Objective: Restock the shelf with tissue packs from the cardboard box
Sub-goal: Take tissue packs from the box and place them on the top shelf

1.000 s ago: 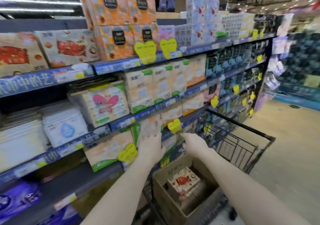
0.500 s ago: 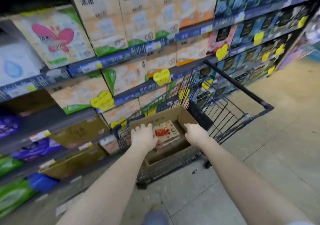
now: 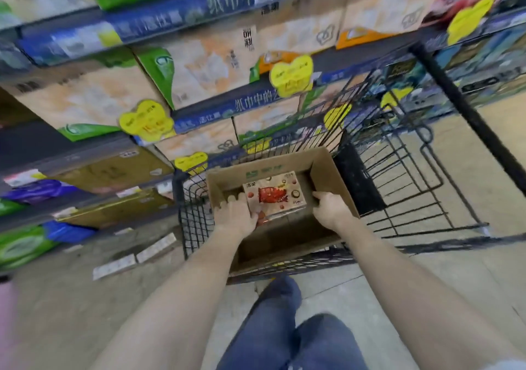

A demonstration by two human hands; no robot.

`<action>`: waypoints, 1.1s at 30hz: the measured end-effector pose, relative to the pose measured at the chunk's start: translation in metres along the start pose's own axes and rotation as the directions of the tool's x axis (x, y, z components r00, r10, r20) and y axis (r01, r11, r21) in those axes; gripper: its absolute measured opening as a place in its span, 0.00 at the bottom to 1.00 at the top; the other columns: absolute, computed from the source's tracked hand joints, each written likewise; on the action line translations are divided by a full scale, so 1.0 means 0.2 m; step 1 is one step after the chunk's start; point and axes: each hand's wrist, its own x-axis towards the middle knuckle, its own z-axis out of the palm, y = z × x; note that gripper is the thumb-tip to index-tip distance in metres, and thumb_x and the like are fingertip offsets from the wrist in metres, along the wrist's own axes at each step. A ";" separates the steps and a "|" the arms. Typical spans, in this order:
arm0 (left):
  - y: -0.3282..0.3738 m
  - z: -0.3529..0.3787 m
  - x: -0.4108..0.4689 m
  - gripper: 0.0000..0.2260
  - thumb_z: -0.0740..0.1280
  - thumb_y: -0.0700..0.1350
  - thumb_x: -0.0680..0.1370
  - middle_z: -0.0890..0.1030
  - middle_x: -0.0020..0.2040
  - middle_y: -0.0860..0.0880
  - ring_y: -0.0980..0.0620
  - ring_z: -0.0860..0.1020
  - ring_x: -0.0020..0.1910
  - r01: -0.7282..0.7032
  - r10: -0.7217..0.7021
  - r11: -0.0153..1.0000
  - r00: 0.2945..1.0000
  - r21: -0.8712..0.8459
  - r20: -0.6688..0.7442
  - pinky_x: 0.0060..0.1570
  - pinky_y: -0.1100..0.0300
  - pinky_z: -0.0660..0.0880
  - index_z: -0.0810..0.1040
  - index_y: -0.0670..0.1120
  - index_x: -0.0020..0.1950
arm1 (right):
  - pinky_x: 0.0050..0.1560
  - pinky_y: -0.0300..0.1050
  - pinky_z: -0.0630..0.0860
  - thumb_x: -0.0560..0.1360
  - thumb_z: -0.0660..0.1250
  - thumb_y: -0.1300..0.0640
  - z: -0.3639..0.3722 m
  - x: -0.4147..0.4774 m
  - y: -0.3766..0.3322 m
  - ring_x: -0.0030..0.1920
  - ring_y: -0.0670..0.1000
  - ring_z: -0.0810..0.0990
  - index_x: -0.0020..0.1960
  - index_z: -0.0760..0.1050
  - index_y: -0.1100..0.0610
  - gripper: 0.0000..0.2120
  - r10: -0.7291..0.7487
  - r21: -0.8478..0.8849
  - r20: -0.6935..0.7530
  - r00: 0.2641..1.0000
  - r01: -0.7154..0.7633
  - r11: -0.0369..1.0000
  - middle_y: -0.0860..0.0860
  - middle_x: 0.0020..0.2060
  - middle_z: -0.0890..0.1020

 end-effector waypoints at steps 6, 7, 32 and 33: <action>0.05 0.17 0.35 0.26 0.62 0.62 0.81 0.77 0.65 0.40 0.36 0.76 0.65 0.078 -0.068 0.991 0.994 -0.112 0.086 0.61 0.43 0.74 0.70 0.45 0.71 | 0.63 0.51 0.73 0.82 0.63 0.58 0.03 0.41 0.06 0.66 0.61 0.77 0.72 0.74 0.59 0.19 0.006 -0.008 0.099 0.995 -0.005 1.000 0.59 0.65 0.80; 0.06 0.21 0.42 0.27 0.62 0.62 0.81 0.76 0.67 0.40 0.36 0.76 0.66 0.105 -0.087 0.983 0.989 -0.150 0.119 0.61 0.43 0.74 0.69 0.45 0.73 | 0.61 0.49 0.73 0.83 0.63 0.58 0.05 0.48 0.07 0.65 0.61 0.77 0.71 0.74 0.60 0.18 0.004 0.001 0.115 0.993 -0.005 1.000 0.59 0.64 0.80; 0.02 0.70 0.82 0.39 0.77 0.50 0.76 0.73 0.65 0.52 0.48 0.78 0.60 0.485 -0.378 0.116 0.829 -0.867 0.413 0.62 0.47 0.77 0.58 0.54 0.81 | 0.66 0.51 0.74 0.76 0.75 0.53 0.47 1.09 0.37 0.63 0.46 0.79 0.60 0.80 0.44 0.14 0.052 0.690 0.305 0.951 -0.258 0.676 0.43 0.58 0.83; 0.01 0.69 0.81 0.41 0.77 0.50 0.76 0.73 0.67 0.51 0.48 0.78 0.59 0.492 -0.362 0.090 0.826 -0.866 0.432 0.61 0.47 0.78 0.56 0.54 0.82 | 0.63 0.48 0.75 0.76 0.75 0.54 0.46 1.10 0.37 0.61 0.45 0.79 0.63 0.80 0.47 0.16 0.043 0.695 0.318 0.947 -0.264 0.669 0.44 0.58 0.83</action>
